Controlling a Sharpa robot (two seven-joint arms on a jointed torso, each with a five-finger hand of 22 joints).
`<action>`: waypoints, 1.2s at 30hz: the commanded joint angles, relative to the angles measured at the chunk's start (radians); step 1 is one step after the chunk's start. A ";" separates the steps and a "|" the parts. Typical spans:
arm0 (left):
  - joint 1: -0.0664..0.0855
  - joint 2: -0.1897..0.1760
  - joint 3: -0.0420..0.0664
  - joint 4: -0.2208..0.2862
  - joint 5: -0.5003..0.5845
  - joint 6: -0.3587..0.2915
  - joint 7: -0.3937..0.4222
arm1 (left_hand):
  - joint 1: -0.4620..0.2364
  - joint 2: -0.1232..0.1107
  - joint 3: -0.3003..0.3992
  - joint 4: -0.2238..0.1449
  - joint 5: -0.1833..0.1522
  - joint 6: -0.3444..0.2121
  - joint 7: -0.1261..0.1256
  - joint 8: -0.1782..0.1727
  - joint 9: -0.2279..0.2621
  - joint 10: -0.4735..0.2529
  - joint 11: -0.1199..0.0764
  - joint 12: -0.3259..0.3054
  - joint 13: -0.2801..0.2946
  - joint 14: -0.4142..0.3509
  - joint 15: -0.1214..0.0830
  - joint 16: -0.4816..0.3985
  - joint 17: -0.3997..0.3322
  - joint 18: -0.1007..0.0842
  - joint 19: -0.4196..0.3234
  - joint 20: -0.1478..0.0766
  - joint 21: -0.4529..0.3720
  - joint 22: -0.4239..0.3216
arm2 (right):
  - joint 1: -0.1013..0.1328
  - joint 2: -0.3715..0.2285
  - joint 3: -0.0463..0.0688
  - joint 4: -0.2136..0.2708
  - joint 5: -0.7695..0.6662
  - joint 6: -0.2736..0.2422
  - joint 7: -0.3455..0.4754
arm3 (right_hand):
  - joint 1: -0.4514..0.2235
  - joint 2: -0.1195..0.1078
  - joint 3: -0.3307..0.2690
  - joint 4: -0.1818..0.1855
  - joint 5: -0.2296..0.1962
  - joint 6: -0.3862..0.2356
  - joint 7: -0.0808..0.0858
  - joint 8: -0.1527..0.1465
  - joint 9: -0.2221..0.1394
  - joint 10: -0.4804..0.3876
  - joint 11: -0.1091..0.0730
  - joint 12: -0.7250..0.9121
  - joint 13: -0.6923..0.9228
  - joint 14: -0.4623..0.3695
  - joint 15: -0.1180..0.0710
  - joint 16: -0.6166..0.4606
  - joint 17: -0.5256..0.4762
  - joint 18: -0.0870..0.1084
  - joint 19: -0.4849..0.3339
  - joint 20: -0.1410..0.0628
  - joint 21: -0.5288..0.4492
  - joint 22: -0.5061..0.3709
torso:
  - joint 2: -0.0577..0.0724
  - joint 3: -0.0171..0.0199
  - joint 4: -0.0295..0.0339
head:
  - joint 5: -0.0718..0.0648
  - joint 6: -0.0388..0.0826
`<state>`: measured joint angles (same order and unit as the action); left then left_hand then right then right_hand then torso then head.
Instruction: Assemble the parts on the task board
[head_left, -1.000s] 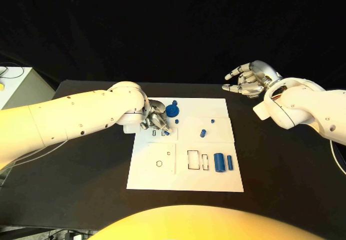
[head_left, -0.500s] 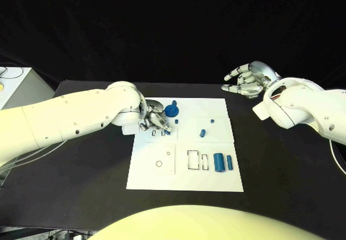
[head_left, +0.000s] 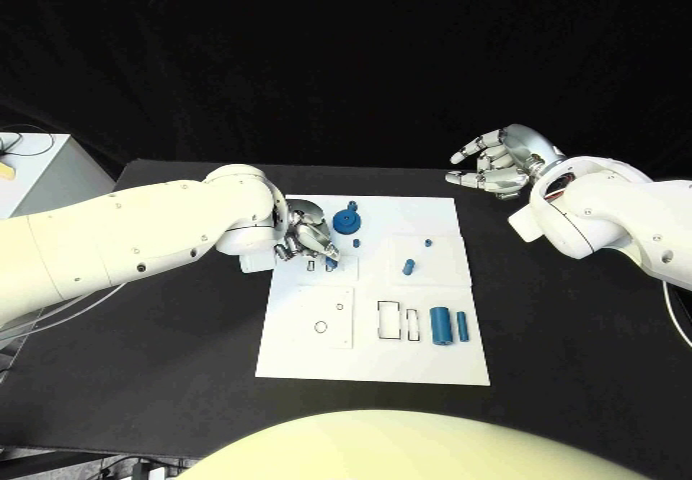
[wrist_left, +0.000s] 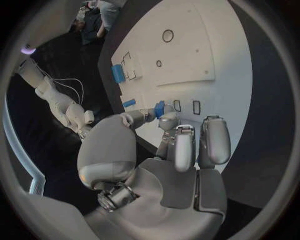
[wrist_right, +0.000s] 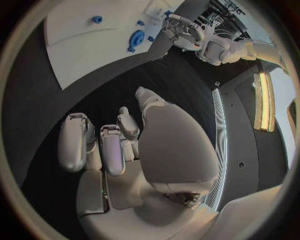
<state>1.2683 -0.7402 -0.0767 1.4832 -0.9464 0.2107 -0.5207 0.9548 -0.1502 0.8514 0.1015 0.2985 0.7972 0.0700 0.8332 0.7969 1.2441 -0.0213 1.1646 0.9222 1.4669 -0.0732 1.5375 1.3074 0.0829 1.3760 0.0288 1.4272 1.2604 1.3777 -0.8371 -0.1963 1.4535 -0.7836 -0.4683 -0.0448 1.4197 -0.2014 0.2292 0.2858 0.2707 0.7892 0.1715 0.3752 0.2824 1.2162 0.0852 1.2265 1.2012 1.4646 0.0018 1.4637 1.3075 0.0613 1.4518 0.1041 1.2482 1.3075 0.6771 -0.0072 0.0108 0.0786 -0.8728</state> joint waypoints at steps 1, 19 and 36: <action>0.000 -0.004 -0.001 0.011 -0.079 -0.067 -0.001 | -0.009 0.000 0.187 -0.192 0.006 0.025 -0.017 0.004 0.092 0.007 0.000 0.007 0.003 0.090 -0.005 0.004 0.221 -0.015 0.007 0.002 0.005 0.003 | 0.000 -0.001 0.000 0.000 -0.006 0.015 0.002 | -0.008 0.001 -0.001 0.004 0.004 -0.007 -0.001 -0.005 -0.001 -0.007 0.000 -0.004 -0.001 0.052 0.005 -0.004 0.100 0.008 -0.003 0.002 -0.003 0.057 | 0.000 0.0011 0.0012 | 0.005 0.000; -0.022 -0.016 -0.030 0.045 -0.180 -0.250 0.006 | -0.007 -0.006 0.190 -0.200 0.029 0.038 -0.022 0.006 0.093 0.023 -0.005 0.021 0.019 0.090 -0.009 0.003 0.220 -0.020 0.023 -0.003 0.018 0.028 | 0.000 -0.003 0.000 -0.001 -0.006 0.014 0.003 | -0.017 0.004 -0.003 0.005 0.006 -0.008 -0.001 -0.005 -0.001 -0.008 0.000 -0.004 -0.003 0.052 0.005 -0.004 0.100 0.008 -0.003 0.002 -0.004 0.057 | 0.000 0.0006 0.0012 | 0.016 0.000; -0.055 -0.028 -0.042 0.074 -0.198 -0.281 0.007 | -0.004 -0.005 0.192 -0.201 0.031 0.041 -0.023 0.006 0.092 0.026 -0.006 0.023 0.021 0.090 -0.011 0.003 0.219 -0.020 0.025 -0.004 0.019 0.031 | -0.002 -0.006 0.000 0.000 -0.006 0.018 0.004 | -0.020 0.005 -0.004 0.005 0.006 -0.008 -0.001 -0.005 -0.002 -0.009 0.000 -0.004 -0.003 0.052 0.005 -0.004 0.100 0.008 -0.003 0.002 -0.004 0.057 | 0.002 -0.0001 -0.0003 | 0.018 0.000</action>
<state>1.2143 -0.7680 -0.1185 1.5520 -1.1287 -0.0510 -0.5203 0.9422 -0.1629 0.8486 0.0988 0.3236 0.8083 0.0689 0.8333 0.8892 1.2635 -0.0264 1.1843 0.9428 1.4633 -0.0767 1.5374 1.3074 0.0832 1.3957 0.0234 1.4434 1.2906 1.3762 -0.8424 -0.1964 1.4526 -0.7836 -0.4655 -0.0461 1.4065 -0.1961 0.2264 0.2885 0.2707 0.7895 0.1712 0.3752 0.2816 1.2162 0.0852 1.2265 1.1985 1.4647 0.0017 1.4637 1.3073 0.0612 1.4517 0.1041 1.2482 1.3081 0.6780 -0.0074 0.0108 0.0955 -0.8728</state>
